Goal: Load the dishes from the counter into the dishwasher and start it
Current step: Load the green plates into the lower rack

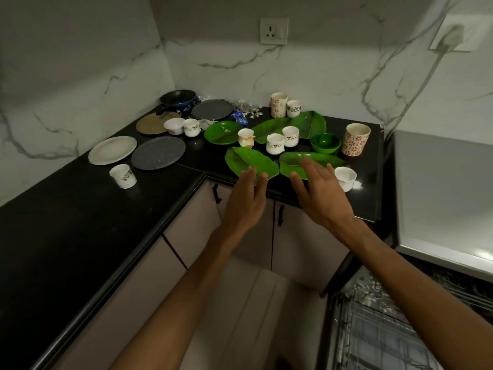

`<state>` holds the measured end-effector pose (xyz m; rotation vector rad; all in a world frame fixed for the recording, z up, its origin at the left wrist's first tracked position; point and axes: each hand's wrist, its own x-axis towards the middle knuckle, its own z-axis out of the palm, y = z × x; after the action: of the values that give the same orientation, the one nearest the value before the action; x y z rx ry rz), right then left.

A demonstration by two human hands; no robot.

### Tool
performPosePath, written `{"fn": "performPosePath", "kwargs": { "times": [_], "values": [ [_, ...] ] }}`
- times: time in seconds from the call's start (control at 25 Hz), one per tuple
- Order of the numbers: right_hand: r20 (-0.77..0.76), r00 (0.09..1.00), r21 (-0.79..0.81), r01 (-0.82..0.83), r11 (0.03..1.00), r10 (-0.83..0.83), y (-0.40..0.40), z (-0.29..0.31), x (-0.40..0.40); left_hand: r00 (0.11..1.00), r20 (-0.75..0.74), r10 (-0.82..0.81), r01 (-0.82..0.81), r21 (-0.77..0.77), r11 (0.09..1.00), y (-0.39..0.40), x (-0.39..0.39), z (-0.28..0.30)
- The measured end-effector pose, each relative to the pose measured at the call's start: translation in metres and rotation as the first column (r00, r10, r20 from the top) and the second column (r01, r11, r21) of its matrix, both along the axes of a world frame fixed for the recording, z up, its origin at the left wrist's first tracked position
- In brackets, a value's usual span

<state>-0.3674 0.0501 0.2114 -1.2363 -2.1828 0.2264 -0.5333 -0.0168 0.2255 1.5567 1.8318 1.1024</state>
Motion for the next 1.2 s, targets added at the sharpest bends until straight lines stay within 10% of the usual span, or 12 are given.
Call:
{"fn": "performPosePath", "kwargs": {
  "times": [0.68,0.88,1.2],
  "values": [
    [-0.006,0.998,-0.145,-0.056,0.988,0.056,0.112,-0.049,-0.062,0.961,0.238,0.142,-0.110,-0.142,0.984,0.112,-0.069,-0.052],
    [-0.154,0.976,-0.266,0.110,0.958,-0.155,0.162,-0.069,-0.085,0.934,0.258,0.247,-0.174,-0.276,0.945,0.169,-0.123,-0.081],
    [-0.135,0.636,-0.706,0.477,0.524,-0.760,0.170,-0.112,-0.060,0.907,0.230,0.352,-0.219,-0.457,0.862,0.219,-0.165,-0.128]
  ]
}}
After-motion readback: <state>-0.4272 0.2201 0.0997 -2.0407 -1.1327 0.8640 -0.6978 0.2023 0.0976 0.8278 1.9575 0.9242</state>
